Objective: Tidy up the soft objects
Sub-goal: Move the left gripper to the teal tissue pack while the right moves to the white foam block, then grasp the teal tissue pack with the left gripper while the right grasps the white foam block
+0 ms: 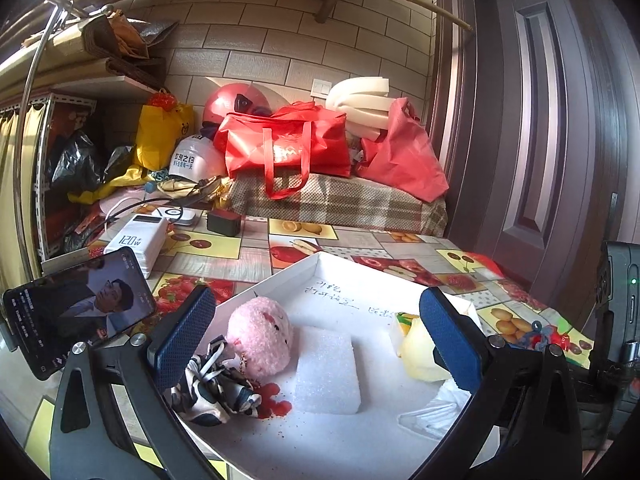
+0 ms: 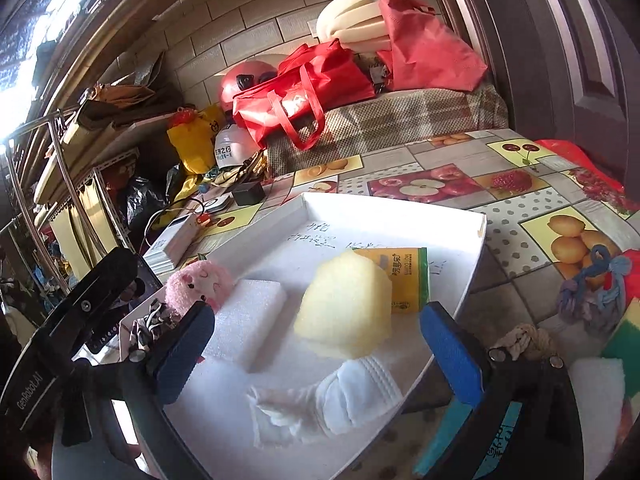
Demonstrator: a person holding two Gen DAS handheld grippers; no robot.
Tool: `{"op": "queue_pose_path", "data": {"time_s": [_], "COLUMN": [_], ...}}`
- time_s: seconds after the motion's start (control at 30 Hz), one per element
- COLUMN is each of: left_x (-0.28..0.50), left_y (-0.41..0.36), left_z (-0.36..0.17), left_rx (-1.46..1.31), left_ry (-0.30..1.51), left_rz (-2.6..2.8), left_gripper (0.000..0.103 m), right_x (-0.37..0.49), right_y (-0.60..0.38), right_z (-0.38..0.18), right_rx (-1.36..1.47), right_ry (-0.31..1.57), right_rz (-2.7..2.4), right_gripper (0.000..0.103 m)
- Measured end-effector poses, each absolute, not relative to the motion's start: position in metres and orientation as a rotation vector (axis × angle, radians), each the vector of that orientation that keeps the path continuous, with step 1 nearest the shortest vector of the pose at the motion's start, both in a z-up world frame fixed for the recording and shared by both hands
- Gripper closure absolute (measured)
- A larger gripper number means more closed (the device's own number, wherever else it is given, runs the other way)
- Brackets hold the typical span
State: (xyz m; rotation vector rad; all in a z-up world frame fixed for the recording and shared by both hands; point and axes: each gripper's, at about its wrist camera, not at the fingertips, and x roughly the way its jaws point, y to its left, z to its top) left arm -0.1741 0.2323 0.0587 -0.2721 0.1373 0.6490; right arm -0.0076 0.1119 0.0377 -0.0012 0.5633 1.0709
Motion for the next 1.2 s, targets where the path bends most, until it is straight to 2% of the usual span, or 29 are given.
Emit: {"op": "queue_pose_path", "data": {"time_s": [0.17,0.4,0.53,0.77,1.0,1.1,1.2], "left_x": [-0.169,-0.16,-0.153,-0.14,-0.123,-0.11,-0.105], "left_y": [0.218,0.195,0.183,0.168,0.145,0.123,0.108], "left_z": [0.059,0.061,0.062,0.057,0.055,0.054,0.054], "left_rx": [-0.29,-0.251,-0.211,-0.241,-0.246,-0.162,-0.094], "left_ry": [0.151,0.176,0.204,0.282,0.342,0.397,0.415], "left_rz": [0.582,0.512,0.484,0.44,0.29,0.258,0.256], "left_gripper": [0.0,0.0,0.0,0.0,0.0,0.0,0.0], "right_x": [-0.013,-0.018,-0.001,0.035,0.075,0.077,0.059], "right_y": [0.089,0.04,-0.001,-0.063,-0.107,-0.098,-0.082], "right_z": [0.044,0.058,0.069,0.066,0.059,0.05,0.048], "right_rx": [-0.024,-0.071,0.054,0.047,0.073,0.017,-0.085], "right_ry": [0.496,0.297,0.293,0.278,0.424,0.547,0.57], "right_rz": [1.021,0.883,0.847,0.771,0.7,0.808,0.939], "right_gripper": [0.0,0.0,0.0,0.0,0.0,0.0,0.0]}}
